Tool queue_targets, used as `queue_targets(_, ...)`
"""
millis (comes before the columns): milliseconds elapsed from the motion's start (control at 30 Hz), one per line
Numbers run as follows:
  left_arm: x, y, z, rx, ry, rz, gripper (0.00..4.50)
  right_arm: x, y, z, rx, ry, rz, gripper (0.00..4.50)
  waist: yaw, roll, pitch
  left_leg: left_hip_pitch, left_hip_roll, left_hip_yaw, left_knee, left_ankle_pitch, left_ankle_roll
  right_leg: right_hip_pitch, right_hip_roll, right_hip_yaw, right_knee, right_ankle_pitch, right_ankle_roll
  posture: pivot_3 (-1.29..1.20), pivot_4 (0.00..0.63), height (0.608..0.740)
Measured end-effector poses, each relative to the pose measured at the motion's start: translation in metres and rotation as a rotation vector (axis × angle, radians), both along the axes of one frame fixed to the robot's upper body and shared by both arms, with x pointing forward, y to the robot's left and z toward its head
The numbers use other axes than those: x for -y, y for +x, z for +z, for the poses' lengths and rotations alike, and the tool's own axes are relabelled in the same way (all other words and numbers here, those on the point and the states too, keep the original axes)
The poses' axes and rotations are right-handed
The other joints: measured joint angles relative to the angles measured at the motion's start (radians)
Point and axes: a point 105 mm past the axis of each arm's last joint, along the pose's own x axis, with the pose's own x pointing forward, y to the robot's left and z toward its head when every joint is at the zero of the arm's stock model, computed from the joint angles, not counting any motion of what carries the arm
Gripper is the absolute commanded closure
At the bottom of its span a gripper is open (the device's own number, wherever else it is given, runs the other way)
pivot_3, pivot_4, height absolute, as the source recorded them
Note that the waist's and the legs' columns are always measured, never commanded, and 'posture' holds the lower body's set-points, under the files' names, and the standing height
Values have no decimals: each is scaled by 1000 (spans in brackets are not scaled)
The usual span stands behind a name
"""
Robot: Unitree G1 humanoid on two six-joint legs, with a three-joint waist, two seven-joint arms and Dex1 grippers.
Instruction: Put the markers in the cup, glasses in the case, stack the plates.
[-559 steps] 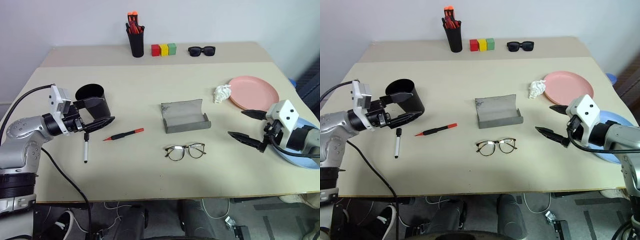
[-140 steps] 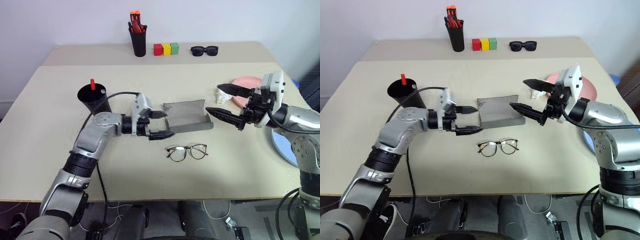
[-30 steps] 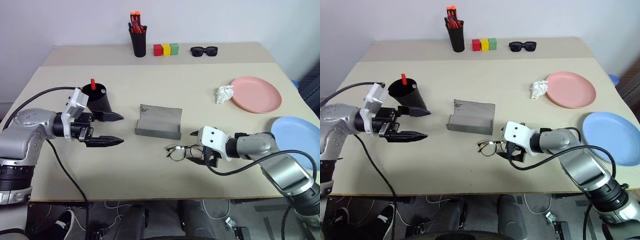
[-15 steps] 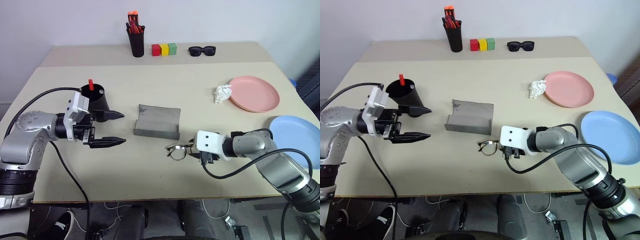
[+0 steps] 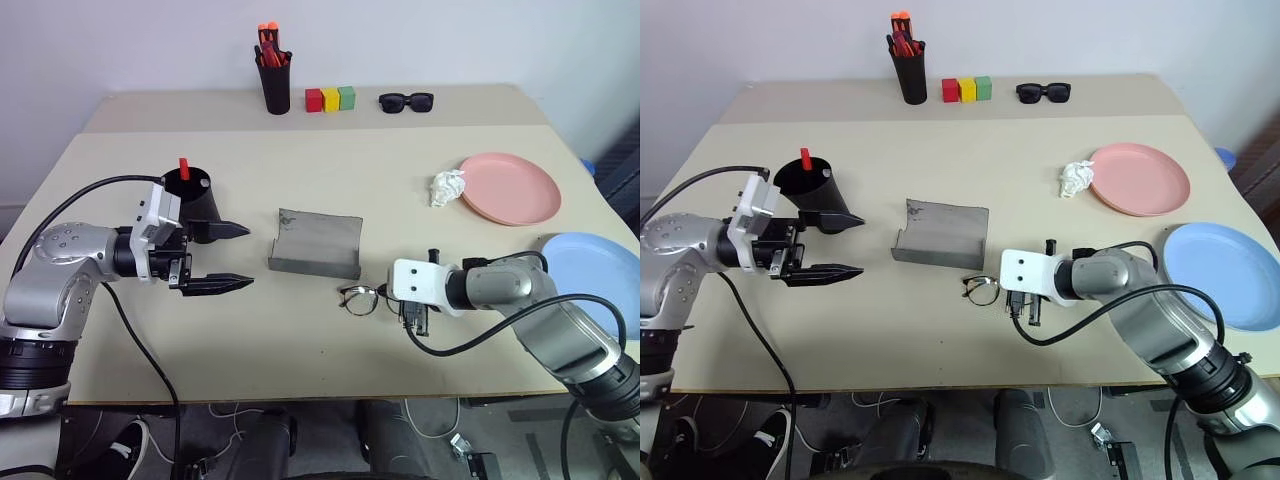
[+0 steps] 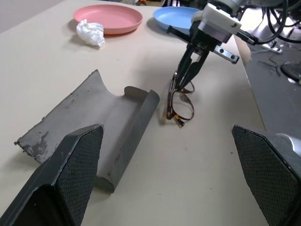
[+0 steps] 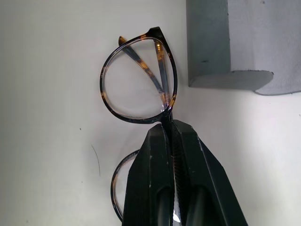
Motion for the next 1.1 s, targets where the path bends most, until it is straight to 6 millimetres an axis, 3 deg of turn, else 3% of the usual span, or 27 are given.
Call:
queue_targets(200, 0, 2, 2, 3, -14, 15, 0, 7, -7, 13, -81, 68, -12, 4440, 0, 0, 0, 0, 0, 0, 0, 0, 0, 0, 0, 0, 0, 0, 0, 0, 150, 740)
queue_targets(367, -4, 6, 7, 39, -46, 41, 0, -4, -9, 61, -42, 220, 31, 4440, -5, 0, 0, 0, 0, 0, 0, 0, 0, 0, 0, 0, 0, 0, 0, 0, 150, 740)
queue_targets(500, -12, 9, -1, 47, -27, 87, 0, -18, -2, 94, 12, 351, 54, 4440, -4, 0, 0, 0, 0, 0, 0, 0, 0, 0, 0, 0, 0, 0, 0, 0, 150, 740)
queue_targets(633, -21, 13, -4, 66, -20, 127, 0, -26, 16, 111, 84, 410, 30, 4440, -2, 0, 0, 0, 0, 0, 0, 0, 0, 0, 0, 0, -1, 0, 0, 0, 150, 740)
queue_targets(900, -30, 15, -13, 87, 8, 157, 0, -60, 61, 119, 153, 544, 1, 4440, -7, 0, 0, -2, 0, 1, -2, 0, 0, -5, 0, 0, 2, 0, 0, 0, 150, 740)
queue_targets(1100, -32, 12, -19, 73, 13, 162, 0, -96, 72, 94, 101, 583, 18, 4440, -8, 0, 0, -3, 0, 2, -2, 0, -1, -8, -1, 0, 3, 1, -1, 0, 150, 740)
